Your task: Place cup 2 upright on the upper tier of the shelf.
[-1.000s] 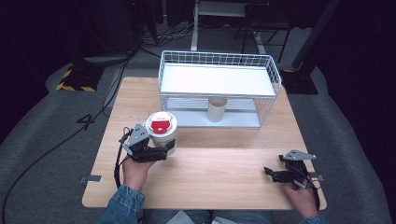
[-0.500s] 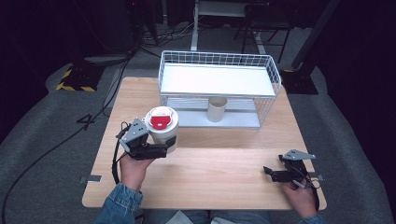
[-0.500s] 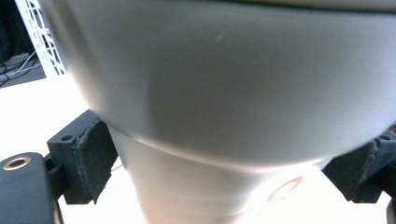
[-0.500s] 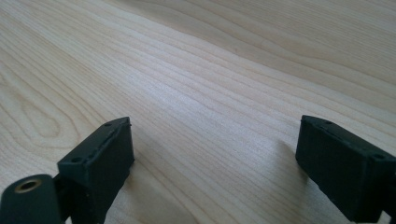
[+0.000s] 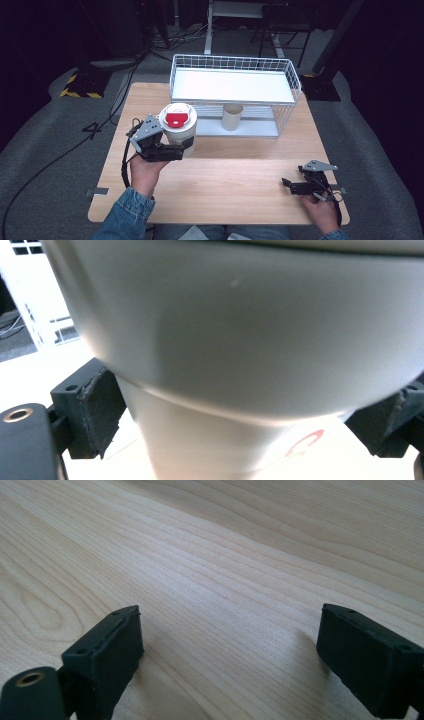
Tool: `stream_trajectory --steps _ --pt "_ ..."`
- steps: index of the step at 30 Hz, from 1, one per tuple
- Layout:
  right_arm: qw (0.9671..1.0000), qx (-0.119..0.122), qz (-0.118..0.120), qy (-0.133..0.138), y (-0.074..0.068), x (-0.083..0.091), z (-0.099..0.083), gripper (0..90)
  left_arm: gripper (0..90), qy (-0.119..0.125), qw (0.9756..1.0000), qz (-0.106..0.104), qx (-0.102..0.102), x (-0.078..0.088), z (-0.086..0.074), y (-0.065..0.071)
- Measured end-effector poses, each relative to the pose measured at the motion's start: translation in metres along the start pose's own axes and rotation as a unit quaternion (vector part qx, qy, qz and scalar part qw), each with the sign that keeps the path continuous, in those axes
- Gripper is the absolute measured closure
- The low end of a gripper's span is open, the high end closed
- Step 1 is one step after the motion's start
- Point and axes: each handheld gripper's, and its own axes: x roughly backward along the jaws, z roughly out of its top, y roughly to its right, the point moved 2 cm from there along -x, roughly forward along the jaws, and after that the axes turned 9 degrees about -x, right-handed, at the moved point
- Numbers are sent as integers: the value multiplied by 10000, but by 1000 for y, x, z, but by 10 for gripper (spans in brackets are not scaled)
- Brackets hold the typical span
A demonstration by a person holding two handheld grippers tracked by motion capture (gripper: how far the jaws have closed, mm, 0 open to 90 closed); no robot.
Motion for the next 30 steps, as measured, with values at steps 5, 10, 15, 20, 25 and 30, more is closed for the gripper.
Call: stream_trajectory --steps 5,10,15,20,25,30 --pt "10000 2 0 1 0 0 0 118 99 44 10000 -21 -30 -5 11 -2" --pt "10000 1 0 0 0 0 0 118 99 49 9999 -23 -113 -10 23 -4" --pt "10000 2 -1 1 0 0 0 118 99 70 9998 -40 -180 -15 36 -6" --pt "10000 5 -1 1 0 0 0 118 99 138 9996 -77 -221 -20 46 -9" --pt "10000 6 -6 0 0 0 0 119 99 236 9994 -118 -212 -23 57 -13" --pt "10000 39 33 0 0 -1 1 120 99 304 9993 -100 -205 -25 65 -17"
